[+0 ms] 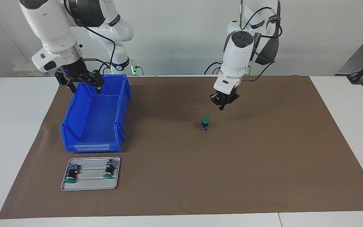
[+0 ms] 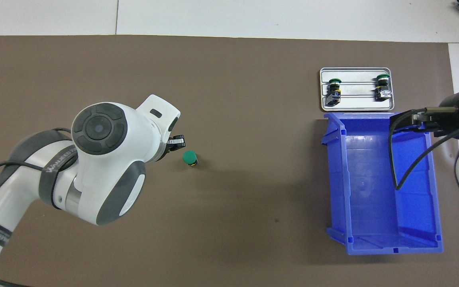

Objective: Place and press button with both arms
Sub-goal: 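Press down on the green button cap with the closed left gripper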

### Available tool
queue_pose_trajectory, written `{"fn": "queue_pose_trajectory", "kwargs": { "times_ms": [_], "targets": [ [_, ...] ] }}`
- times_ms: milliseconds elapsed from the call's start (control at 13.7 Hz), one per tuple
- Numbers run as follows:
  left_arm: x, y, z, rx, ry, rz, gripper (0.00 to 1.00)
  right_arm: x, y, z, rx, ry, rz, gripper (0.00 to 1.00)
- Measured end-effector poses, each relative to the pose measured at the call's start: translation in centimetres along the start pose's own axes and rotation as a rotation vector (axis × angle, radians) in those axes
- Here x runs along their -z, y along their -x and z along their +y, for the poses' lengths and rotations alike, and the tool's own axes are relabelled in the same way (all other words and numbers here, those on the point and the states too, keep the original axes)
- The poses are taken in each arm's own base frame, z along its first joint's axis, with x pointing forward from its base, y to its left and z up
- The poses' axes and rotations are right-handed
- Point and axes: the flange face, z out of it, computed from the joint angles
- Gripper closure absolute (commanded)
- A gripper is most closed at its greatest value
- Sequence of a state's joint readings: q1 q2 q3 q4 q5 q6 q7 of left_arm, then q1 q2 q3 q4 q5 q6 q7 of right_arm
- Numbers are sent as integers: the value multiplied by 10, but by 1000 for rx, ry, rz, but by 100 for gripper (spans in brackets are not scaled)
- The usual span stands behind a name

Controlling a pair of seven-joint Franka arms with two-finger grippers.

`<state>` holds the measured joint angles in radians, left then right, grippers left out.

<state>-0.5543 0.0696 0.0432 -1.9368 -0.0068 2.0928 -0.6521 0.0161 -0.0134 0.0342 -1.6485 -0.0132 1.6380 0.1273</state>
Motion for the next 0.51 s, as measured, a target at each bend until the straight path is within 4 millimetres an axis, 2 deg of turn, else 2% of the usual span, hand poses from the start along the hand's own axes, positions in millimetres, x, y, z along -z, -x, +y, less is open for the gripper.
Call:
{"fn": "queue_pose_trajectory", "kwargs": {
  "times_ms": [218,510],
  "targets": [
    [-21,-3,11,20,22,22,100,0,0,0,1,0,0,0],
    [-57,4,29,41,16,13,100,0,0,0,1,0,0,0]
  ]
}}
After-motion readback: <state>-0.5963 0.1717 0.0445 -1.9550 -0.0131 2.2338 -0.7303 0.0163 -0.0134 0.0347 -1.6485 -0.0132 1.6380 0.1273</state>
